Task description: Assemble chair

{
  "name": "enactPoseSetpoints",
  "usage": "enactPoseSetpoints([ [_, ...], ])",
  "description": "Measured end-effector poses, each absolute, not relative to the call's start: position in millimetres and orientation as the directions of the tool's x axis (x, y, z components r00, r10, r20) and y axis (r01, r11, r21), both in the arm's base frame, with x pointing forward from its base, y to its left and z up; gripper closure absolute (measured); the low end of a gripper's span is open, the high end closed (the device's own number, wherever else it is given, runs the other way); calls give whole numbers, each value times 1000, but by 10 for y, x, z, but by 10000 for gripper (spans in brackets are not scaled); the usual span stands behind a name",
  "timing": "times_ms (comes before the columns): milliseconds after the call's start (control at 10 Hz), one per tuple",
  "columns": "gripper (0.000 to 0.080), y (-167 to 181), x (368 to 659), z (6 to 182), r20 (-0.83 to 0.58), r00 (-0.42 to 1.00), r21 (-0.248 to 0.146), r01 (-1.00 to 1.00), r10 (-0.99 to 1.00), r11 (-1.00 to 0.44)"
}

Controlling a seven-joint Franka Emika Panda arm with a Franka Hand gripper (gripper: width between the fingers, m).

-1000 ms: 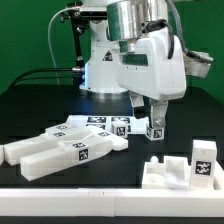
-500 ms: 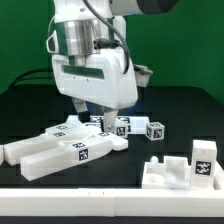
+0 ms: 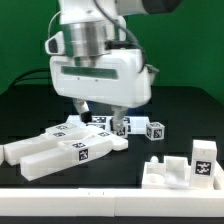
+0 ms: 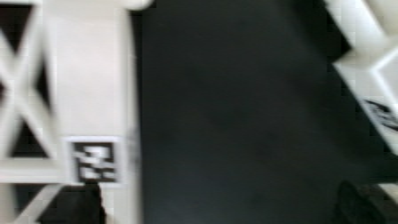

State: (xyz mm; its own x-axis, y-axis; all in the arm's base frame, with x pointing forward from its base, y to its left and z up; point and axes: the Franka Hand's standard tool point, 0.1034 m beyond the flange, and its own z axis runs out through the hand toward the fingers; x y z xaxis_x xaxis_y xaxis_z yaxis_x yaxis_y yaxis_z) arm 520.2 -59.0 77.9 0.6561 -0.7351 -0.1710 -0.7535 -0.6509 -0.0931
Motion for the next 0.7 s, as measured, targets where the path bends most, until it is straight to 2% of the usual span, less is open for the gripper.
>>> enactPoseSetpoints([
  [200,150,-838,4947,727,-231,637,-75,-766,-736,-639],
  [600,150,-798,4967,720,-230,640,-75,-763,-733,-642],
  [700,150,-837,4887,677,-214,719,-94,-689,-661,-719],
])
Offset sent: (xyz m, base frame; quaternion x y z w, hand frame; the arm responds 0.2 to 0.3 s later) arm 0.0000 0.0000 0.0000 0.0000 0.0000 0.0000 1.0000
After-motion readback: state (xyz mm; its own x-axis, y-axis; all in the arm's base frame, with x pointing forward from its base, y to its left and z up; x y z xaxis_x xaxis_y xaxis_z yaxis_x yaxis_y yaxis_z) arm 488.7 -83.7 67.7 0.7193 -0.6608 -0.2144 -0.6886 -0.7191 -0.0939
